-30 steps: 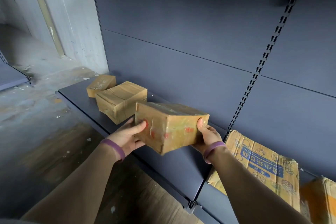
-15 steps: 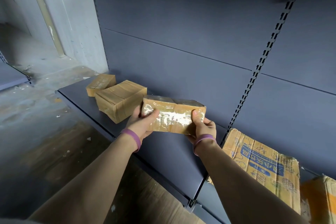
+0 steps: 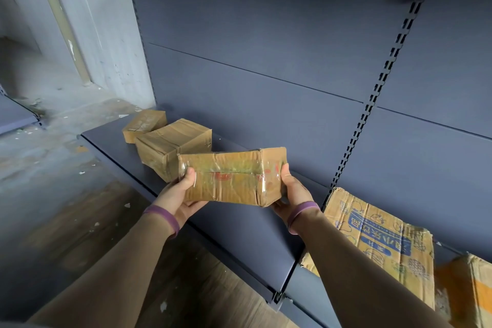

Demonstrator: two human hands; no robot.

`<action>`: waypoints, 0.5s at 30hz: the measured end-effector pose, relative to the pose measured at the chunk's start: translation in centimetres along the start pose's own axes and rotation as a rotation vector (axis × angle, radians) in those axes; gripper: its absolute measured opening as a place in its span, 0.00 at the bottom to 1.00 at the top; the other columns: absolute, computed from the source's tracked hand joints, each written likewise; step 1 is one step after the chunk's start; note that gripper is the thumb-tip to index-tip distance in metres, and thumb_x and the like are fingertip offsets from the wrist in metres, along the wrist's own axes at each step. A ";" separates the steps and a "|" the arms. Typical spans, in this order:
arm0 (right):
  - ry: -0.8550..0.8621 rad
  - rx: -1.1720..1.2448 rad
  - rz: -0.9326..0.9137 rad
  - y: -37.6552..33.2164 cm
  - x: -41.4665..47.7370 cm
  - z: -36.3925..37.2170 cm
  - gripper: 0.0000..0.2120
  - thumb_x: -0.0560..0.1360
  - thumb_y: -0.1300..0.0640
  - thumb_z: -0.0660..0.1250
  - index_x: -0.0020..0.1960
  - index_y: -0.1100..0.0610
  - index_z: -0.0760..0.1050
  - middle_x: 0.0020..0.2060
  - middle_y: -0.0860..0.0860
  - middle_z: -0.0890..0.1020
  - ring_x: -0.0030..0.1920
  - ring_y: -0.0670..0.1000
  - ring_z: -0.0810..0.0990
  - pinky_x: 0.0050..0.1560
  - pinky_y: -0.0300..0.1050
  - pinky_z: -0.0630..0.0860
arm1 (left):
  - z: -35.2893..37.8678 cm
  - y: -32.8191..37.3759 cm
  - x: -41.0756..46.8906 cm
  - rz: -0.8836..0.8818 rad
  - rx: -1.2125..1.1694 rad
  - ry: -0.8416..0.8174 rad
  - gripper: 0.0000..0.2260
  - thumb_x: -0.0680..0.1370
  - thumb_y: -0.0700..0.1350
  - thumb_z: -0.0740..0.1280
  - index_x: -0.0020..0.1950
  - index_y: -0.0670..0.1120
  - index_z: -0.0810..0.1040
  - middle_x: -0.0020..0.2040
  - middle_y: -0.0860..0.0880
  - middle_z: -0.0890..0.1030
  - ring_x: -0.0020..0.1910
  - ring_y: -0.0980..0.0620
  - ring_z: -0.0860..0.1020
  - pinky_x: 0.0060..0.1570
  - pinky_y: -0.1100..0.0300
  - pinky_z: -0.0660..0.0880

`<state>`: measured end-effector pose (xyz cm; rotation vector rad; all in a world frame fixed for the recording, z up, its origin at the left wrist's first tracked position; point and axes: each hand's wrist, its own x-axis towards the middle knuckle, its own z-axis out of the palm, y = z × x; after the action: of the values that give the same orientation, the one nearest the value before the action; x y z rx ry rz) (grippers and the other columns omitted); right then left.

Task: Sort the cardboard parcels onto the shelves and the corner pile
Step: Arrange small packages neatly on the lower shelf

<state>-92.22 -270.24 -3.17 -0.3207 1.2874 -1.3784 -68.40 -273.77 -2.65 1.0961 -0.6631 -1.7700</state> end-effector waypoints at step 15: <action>0.051 -0.167 0.051 -0.6 -1.3 0.2 0.26 0.76 0.31 0.59 0.57 0.51 0.79 0.52 0.52 0.84 0.52 0.52 0.82 0.43 0.45 0.79 | 1.5 -0.5 -0.6 0.180 0.087 0.081 0.11 0.79 0.40 0.69 0.60 0.47 0.80 0.58 0.44 0.83 0.54 0.48 0.83 0.53 0.52 0.79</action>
<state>-91.96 -269.43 -2.01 -0.3658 1.4475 -1.2455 -69.84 -273.10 -2.12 1.1243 -0.7703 -1.5477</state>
